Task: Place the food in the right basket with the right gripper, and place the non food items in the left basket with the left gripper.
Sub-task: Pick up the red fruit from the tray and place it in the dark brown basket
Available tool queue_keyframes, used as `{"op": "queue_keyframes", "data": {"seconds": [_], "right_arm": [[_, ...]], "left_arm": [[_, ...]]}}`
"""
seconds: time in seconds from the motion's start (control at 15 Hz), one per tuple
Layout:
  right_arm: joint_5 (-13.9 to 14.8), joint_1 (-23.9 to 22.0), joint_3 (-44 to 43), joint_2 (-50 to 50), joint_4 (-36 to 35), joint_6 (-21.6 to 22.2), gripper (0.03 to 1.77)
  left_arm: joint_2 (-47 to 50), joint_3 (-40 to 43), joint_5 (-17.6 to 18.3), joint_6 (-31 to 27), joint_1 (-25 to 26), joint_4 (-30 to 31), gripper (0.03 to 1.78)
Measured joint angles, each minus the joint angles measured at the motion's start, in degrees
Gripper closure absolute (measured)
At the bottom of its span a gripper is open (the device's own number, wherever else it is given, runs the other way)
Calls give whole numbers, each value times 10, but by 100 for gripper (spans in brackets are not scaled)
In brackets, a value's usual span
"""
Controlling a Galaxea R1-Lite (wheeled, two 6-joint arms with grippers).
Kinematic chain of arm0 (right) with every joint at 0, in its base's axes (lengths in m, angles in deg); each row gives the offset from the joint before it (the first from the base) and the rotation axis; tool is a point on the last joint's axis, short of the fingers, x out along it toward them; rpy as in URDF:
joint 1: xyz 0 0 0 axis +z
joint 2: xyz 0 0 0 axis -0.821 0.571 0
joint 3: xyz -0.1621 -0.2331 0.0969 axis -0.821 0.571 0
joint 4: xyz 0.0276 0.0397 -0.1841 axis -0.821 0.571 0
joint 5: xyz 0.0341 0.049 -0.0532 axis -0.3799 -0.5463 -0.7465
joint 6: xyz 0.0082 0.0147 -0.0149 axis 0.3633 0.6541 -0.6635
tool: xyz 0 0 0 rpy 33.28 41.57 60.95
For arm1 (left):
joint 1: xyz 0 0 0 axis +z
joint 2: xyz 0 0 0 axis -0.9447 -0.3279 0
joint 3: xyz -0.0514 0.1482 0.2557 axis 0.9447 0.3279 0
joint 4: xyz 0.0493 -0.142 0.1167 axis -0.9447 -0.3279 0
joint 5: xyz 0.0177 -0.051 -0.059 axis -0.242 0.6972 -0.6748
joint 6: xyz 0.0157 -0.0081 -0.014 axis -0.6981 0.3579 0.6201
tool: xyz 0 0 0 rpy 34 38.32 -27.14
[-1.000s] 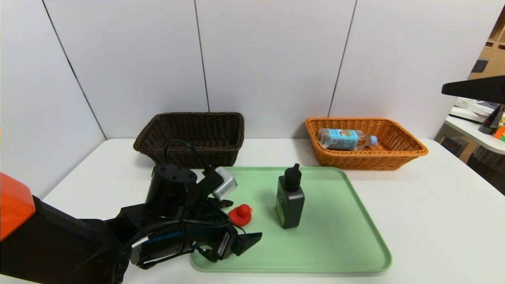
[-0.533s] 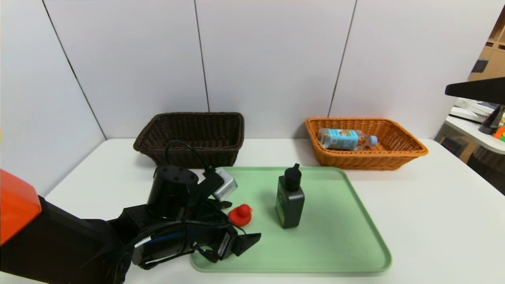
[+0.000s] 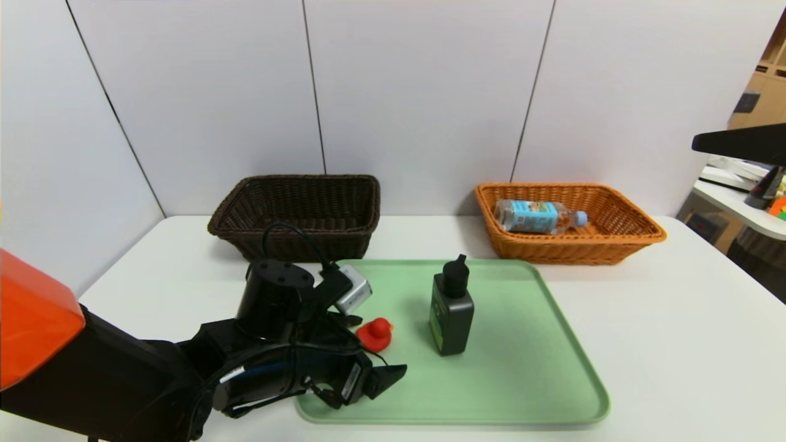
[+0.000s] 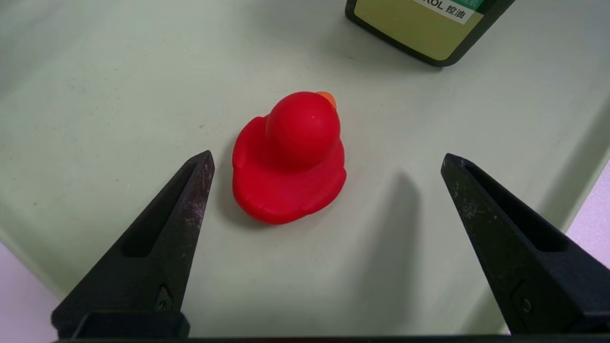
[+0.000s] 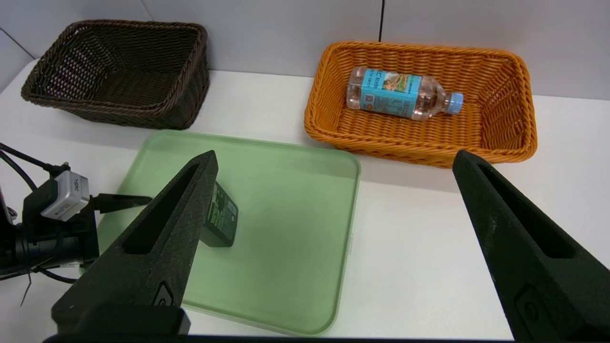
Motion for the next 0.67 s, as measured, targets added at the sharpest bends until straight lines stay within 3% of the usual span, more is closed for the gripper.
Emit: {"op": "queue_keyframes", "data": {"seconds": [0.67], "right_arm": [[-4,0,-1,9,-2,0,10]], "left_arm": [[-22,-5,-1,-1,6,13,12]]}}
